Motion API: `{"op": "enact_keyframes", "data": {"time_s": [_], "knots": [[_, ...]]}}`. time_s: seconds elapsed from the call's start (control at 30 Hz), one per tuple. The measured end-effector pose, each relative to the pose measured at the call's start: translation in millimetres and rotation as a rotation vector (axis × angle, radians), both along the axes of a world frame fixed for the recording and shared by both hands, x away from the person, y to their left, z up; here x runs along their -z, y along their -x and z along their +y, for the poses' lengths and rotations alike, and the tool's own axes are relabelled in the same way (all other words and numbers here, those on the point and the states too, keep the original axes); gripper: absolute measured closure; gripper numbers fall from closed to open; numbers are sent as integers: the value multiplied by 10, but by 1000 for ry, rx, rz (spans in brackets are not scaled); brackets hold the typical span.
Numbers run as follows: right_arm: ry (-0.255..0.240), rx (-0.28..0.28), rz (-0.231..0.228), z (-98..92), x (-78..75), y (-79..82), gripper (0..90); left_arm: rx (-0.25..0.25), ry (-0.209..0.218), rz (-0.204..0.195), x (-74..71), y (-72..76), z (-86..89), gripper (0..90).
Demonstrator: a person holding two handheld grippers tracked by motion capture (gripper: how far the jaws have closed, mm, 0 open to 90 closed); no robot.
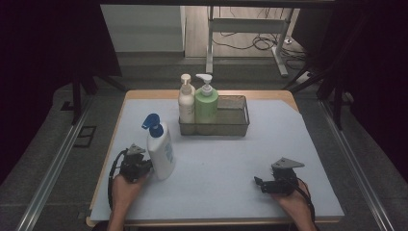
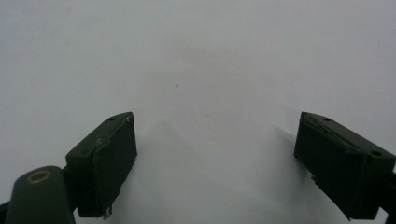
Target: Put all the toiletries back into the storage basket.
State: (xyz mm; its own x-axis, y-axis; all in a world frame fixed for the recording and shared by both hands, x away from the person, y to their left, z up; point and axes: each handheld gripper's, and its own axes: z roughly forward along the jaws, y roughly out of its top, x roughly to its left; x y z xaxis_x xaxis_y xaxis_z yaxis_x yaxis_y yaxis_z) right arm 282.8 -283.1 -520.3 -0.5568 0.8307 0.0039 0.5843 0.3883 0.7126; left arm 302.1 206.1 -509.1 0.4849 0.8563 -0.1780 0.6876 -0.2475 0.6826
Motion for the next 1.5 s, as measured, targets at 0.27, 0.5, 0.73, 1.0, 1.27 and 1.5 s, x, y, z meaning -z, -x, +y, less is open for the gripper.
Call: {"op": "enact_keyframes", "data": {"time_s": [0.27, 0.5, 0.73, 1.0, 1.27, 1.5], "knots": [[0, 0, 2, 0, -1, -2, 125, -6, -7, -1, -3, 11, -48, 898], [-2, 0, 1, -2, 0, -2, 126, -1, -13, 8, -13, 37, -104, 898], [-2, 0, 0, -1, 1, -1, 126, 25, -18, 9, -22, 83, -177, 898], [-1, 1, 4, 0, -3, -4, 127, 56, -8, 3, -24, 89, -306, 897], [3, 1, 4, 2, -5, -5, 125, 81, -6, -3, -38, 119, -437, 898], [3, 1, 4, 3, -5, -7, 124, 96, 0, -4, -54, 161, -506, 897]]}}
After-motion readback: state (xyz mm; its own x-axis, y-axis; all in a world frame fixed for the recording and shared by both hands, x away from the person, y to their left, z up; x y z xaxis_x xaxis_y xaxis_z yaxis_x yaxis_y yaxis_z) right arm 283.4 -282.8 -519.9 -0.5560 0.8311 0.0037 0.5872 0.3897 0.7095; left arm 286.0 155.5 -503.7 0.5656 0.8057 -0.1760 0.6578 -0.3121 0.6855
